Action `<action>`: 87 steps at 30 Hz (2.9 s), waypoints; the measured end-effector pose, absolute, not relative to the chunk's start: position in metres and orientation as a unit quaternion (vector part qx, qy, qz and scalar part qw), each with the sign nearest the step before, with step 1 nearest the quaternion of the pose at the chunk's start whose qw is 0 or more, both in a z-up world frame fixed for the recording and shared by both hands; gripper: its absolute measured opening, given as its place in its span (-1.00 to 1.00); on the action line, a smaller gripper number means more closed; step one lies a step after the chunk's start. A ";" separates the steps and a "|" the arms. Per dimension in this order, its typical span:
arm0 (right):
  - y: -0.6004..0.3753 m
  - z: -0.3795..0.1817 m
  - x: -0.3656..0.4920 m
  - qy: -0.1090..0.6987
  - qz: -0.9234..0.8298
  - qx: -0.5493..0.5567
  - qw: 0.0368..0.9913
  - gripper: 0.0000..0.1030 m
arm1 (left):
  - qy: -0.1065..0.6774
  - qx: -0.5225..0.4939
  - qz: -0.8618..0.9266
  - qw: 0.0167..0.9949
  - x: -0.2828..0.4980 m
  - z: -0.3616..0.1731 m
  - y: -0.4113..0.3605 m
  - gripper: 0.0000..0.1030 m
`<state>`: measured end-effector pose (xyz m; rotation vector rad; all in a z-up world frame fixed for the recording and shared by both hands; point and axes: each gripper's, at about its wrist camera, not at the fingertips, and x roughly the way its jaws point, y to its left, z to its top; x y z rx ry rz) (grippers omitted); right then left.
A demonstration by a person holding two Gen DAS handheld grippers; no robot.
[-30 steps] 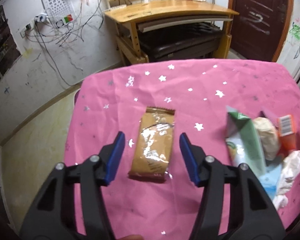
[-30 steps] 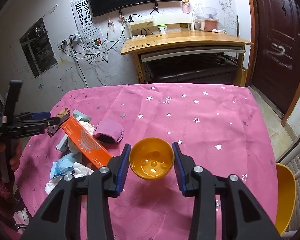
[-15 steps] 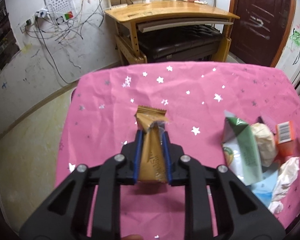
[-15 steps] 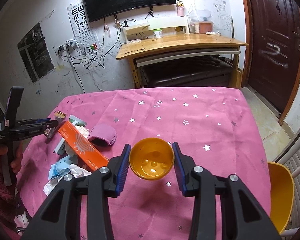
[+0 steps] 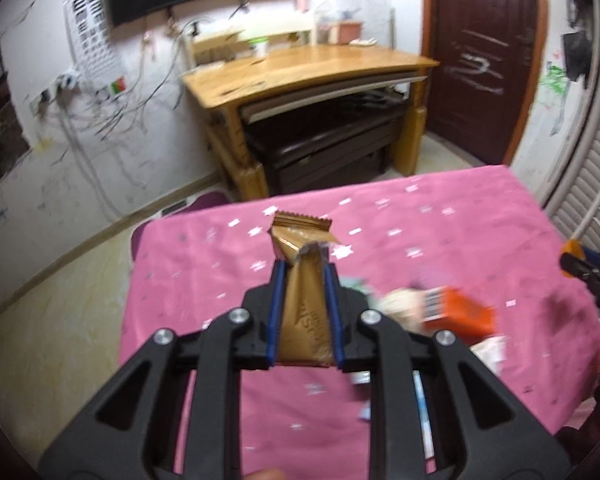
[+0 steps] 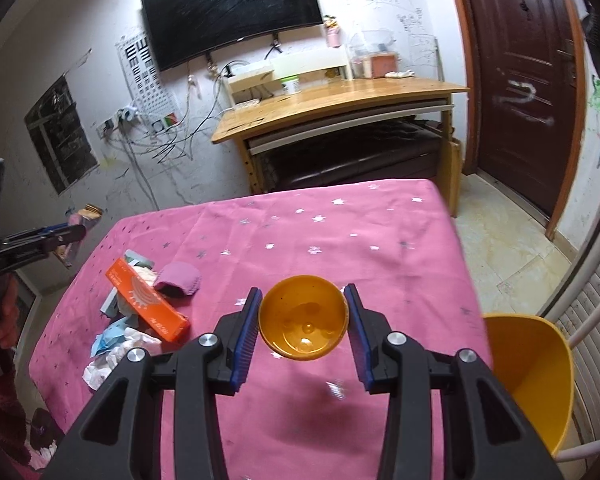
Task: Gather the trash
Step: 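Carry the wrapper and yellow cup over the yellow bin and release both, then return both open tools to the table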
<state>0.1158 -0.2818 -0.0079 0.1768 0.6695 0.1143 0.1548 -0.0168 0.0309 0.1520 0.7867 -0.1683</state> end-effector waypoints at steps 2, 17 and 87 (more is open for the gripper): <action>-0.294 -0.007 0.108 0.324 0.046 0.093 0.940 -0.31 | 0.375 0.080 -0.102 0.918 0.150 0.038 -0.035 -0.64; -0.413 -0.026 0.042 0.297 -0.067 0.164 0.938 -0.31 | 0.366 0.099 -0.263 0.887 0.125 0.042 -0.218 -0.64; -0.276 -0.009 0.109 0.304 0.114 0.132 0.937 0.49 | 0.419 -0.046 -0.075 0.904 0.146 0.024 -0.055 0.79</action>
